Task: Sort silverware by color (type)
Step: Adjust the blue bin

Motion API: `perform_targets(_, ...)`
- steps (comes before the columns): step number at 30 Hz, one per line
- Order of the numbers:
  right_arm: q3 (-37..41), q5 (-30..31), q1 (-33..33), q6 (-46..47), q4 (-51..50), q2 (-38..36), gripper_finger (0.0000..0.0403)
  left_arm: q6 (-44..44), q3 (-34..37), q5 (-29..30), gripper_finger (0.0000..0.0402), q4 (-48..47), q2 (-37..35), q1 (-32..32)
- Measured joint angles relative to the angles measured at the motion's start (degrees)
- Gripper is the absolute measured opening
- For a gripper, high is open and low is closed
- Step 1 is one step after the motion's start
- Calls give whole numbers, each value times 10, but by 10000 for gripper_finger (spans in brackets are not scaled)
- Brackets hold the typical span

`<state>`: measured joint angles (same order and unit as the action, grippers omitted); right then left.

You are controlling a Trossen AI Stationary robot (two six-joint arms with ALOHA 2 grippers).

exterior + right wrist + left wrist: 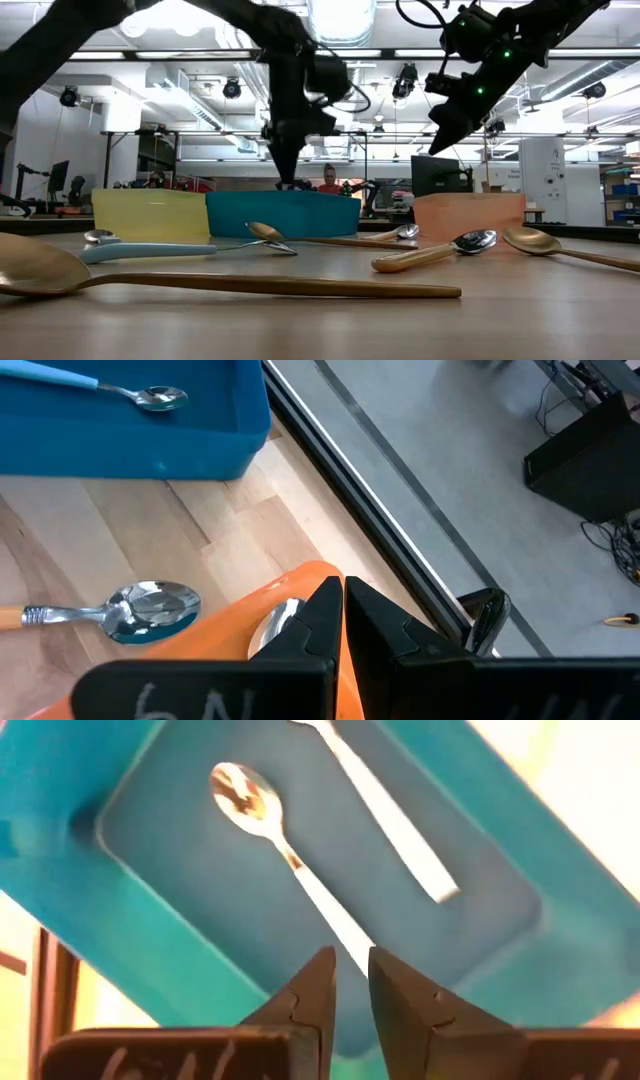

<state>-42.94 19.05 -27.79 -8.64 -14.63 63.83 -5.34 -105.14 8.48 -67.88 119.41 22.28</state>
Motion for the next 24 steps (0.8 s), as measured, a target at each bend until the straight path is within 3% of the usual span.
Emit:
perform_targets(4, 0, 0, 0, 3, 2, 0, 9, -48, 17, -13, 44, -16, -41, -30)
perform_targets(9, 0, 0, 0, 6, 4, 0, 9, -88, 71, -97, 38, -9, -98, -61)
perform_targets(17, 0, 0, 0, 7, 4, 0, 9, -83, 190, -107, 38, 78, -164, -103)
perform_targets(24, 0, 0, 0, 5, 8, 0, 9, -63, 250, -140, 38, 138, -172, -119)
